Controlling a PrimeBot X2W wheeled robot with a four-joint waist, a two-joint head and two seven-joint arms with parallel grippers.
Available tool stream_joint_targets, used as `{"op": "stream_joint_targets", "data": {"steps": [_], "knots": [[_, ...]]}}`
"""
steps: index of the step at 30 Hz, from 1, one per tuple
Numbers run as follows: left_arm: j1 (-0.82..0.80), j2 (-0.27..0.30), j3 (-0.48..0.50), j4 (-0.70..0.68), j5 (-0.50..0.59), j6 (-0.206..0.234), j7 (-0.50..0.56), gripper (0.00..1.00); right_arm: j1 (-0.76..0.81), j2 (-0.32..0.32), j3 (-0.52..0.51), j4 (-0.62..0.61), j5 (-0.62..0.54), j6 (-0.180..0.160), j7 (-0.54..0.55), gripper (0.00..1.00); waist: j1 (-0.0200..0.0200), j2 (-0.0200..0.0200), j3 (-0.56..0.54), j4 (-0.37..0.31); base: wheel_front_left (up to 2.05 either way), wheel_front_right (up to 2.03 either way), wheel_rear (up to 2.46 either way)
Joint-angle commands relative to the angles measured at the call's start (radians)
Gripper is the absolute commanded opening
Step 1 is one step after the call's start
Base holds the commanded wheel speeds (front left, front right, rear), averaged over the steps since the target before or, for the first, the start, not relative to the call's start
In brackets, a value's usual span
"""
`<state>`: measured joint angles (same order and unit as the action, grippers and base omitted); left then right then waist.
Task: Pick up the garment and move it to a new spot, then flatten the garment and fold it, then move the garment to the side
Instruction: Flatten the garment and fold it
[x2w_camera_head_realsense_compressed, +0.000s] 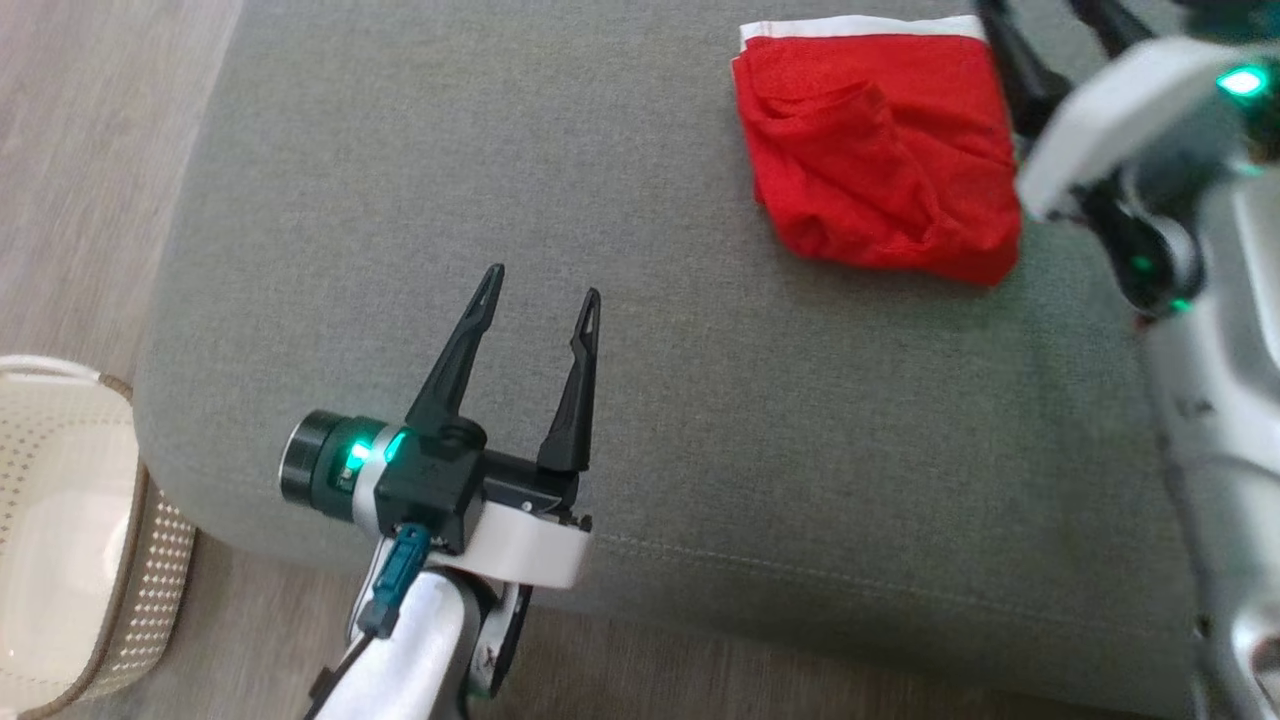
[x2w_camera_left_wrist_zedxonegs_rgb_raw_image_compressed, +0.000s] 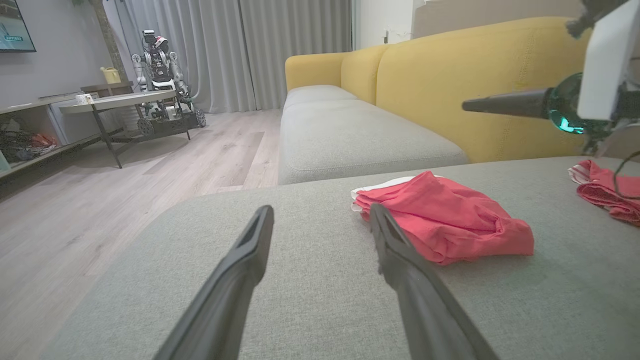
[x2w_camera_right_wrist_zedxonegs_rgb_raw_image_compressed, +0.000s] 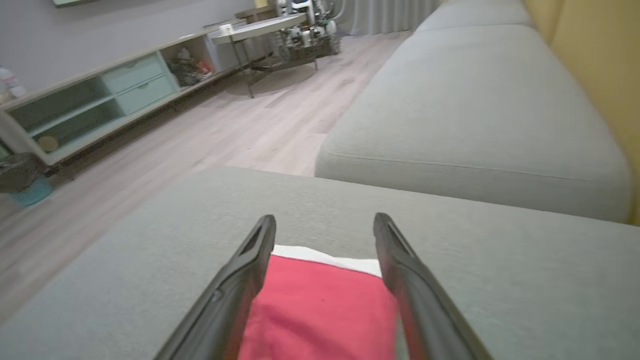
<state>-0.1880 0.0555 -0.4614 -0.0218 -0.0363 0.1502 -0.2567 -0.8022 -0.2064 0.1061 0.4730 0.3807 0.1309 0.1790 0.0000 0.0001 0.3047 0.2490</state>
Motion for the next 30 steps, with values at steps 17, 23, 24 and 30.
{"op": "stream_joint_targets", "data": {"steps": [17,23,24,30], "knots": [[-0.034,-0.001,0.003,-0.039,-0.014,-0.009,-0.005,1.00,0.015,-0.205,0.299,0.088,-0.020,0.000,-0.076,0.00,0.0000,-0.0001,0.046,0.095,0.00,0.00,0.00],[-0.035,-0.003,-0.002,-0.034,-0.021,0.002,-0.005,1.00,-0.021,-0.224,0.474,0.107,0.129,0.000,-0.063,0.00,0.0000,-0.0001,0.043,0.108,0.00,0.00,0.00],[-0.034,-0.003,0.000,-0.034,-0.022,0.005,-0.005,1.00,-0.022,-0.226,0.503,0.098,0.156,0.000,-0.063,0.00,0.0000,-0.0001,0.040,0.106,0.00,0.00,0.00],[-0.023,-0.004,0.005,-0.030,-0.019,0.011,-0.005,1.00,0.031,-0.195,0.619,0.065,0.253,0.000,-0.063,0.00,0.0000,-0.0001,0.006,0.081,0.00,0.00,0.00]]}}
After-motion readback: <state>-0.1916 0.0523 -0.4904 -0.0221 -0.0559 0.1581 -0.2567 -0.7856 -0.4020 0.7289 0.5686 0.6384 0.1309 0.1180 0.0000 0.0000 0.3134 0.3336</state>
